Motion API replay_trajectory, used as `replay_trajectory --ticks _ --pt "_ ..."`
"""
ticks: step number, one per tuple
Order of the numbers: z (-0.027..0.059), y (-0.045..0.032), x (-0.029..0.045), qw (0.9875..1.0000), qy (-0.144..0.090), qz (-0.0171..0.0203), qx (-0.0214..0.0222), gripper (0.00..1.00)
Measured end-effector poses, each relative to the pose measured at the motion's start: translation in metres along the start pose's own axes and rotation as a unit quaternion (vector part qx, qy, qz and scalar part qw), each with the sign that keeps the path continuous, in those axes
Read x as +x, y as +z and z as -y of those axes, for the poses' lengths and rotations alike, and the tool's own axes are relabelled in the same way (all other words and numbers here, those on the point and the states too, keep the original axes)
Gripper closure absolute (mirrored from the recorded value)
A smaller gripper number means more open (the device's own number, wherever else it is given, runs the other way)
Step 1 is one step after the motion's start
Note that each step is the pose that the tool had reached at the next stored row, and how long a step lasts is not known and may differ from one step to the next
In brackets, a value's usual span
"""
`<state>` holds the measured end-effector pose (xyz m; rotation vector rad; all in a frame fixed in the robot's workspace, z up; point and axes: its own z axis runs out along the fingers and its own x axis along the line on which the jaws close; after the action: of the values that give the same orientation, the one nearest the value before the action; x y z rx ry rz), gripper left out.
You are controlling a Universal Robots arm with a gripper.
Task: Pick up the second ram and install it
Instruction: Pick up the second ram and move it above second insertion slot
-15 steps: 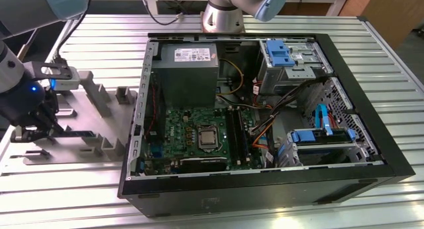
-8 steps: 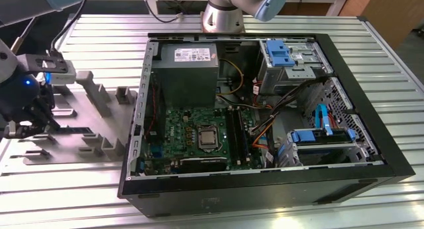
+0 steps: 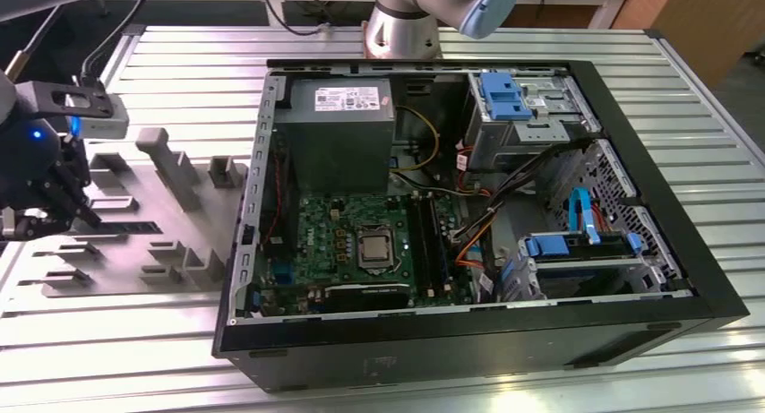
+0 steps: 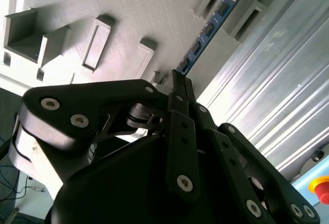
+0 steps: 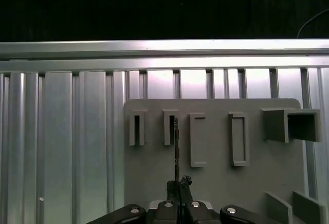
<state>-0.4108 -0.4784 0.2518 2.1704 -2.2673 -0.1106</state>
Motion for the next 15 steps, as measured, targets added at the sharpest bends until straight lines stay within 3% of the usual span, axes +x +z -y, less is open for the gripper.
replay_trajectory --ticks 15 --pt "-0.0014 -0.0270 -0.0013 1.0000 -0.007 -0.0004 -0.0001 0.89"
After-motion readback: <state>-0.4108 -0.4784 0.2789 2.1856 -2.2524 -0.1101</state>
